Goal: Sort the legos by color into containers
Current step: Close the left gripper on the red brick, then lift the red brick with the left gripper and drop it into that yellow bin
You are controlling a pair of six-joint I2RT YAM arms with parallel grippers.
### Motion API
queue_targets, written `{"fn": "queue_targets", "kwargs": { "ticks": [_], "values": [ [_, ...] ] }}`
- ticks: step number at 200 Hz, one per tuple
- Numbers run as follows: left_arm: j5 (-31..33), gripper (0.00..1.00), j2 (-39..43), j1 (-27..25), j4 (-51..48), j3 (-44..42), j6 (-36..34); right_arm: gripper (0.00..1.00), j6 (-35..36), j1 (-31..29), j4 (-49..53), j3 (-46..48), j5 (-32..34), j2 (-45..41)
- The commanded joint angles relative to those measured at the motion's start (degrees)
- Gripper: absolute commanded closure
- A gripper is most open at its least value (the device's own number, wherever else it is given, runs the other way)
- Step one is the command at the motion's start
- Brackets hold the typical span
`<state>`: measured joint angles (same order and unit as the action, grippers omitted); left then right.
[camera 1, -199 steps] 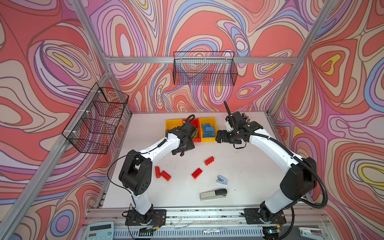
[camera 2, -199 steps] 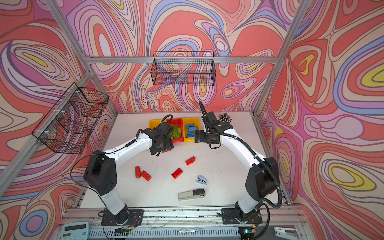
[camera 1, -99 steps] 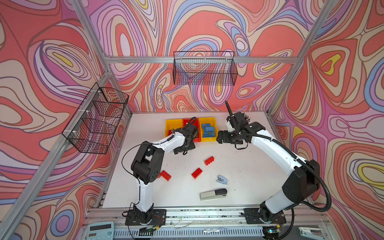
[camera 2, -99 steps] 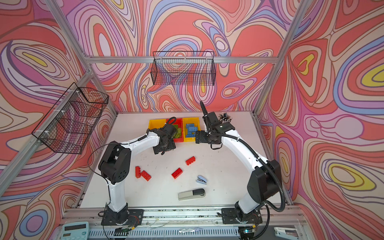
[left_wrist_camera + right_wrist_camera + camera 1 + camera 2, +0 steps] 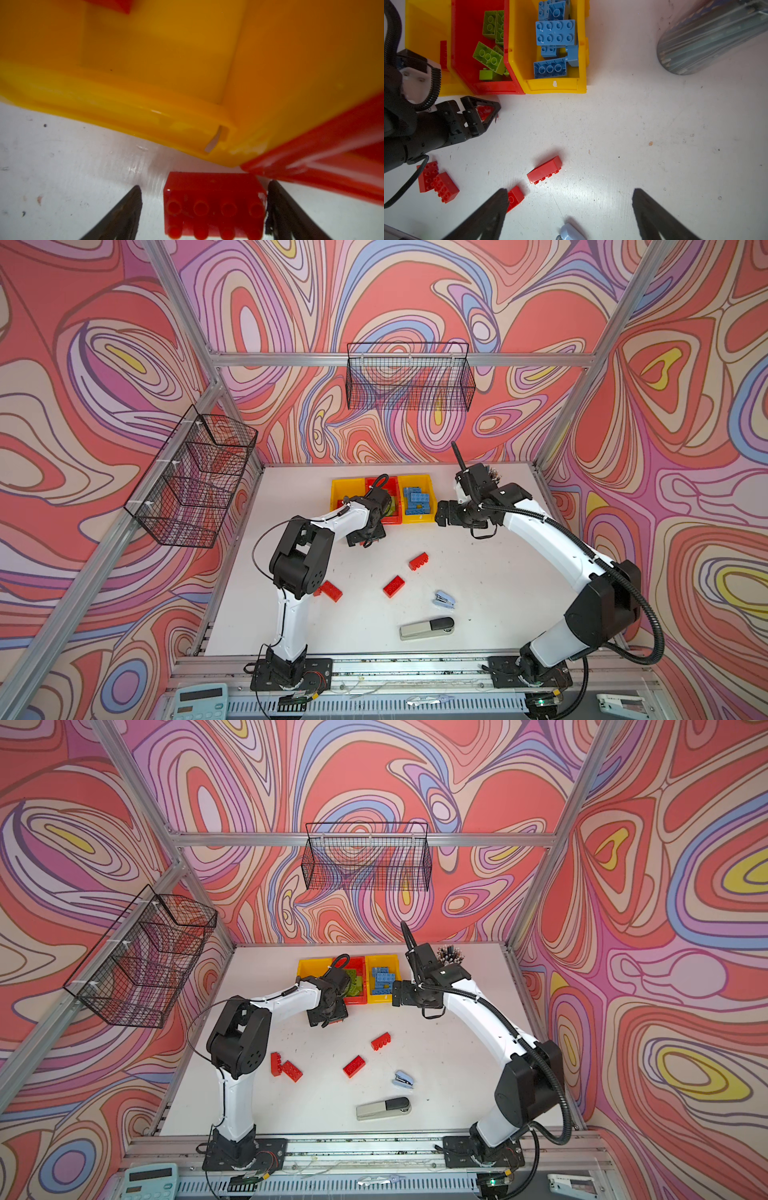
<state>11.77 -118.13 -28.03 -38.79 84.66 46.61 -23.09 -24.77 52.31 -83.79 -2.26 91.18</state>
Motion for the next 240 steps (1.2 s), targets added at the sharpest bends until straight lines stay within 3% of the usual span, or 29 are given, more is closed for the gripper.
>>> {"fn": "queue_targets", "kwargs": {
  "ticks": [1,33,63,147,188,240],
  "values": [
    [-0.35,0.34,-0.97,0.15,-1.62,1.01,-0.56,0.02,-1.45,0.36,0.56,-1.42,0.85,0.07],
    [-0.63,0.62,0.18,0.09,-2.08,-0.9,0.13,0.02,-2.25,0.27,0.05,-1.03,0.36,0.3],
    [-0.35,0.72,2.09,0.17,-3.15,-1.52,0.07,0.02,-2.54,0.26,-0.54,-1.11,-0.57,0.69],
    [6.4,0.73,10.55,1.05,-10.3,5.21,-2.78,0.02,-2.51,0.33,-1.91,-5.84,-2.11,4.07],
    [6.07,0.73,8.02,5.73,-9.58,11.2,-5.42,0.02,-2.22,0.33,-2.28,-9.76,-2.2,7.69],
    [3.74,0.72,-0.8,10.06,-9.33,21.5,-8.02,0.02,-1.95,0.32,-1.65,-17.27,-1.78,14.26]
  ]
}}
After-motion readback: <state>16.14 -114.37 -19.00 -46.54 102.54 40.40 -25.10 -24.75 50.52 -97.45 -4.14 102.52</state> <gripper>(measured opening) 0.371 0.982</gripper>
